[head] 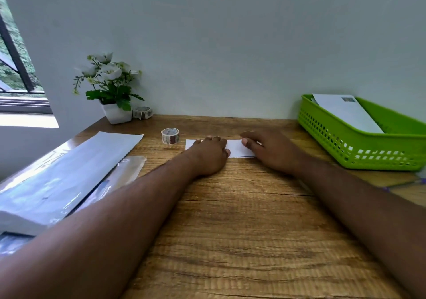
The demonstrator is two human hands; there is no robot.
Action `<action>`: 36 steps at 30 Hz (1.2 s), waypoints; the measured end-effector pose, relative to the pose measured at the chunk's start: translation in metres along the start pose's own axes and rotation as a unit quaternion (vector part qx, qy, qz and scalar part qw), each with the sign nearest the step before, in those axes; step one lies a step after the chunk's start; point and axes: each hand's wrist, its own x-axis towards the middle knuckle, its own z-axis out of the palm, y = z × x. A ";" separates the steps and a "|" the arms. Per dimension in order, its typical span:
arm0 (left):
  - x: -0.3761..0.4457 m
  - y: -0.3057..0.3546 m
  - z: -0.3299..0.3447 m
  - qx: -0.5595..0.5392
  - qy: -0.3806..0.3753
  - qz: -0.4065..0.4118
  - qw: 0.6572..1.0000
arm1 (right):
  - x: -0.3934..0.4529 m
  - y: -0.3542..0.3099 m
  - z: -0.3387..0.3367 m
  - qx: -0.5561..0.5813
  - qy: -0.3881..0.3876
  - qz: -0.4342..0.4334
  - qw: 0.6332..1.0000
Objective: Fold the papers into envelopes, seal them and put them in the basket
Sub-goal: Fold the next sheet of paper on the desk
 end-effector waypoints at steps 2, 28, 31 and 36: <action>0.003 -0.001 0.001 0.008 -0.007 -0.005 1.000 | 0.007 -0.005 0.011 0.009 -0.041 0.021 0.999; -0.033 -0.041 -0.067 0.046 0.252 -0.149 0.955 | -0.003 0.024 0.000 -0.174 -0.055 0.068 0.981; -0.050 -0.078 -0.079 0.024 0.228 -0.283 0.931 | -0.002 0.000 0.006 -0.095 -0.022 0.012 0.995; -0.057 -0.115 -0.066 -0.046 0.052 -0.335 0.940 | 0.002 -0.014 0.021 -0.067 -0.173 -0.024 0.982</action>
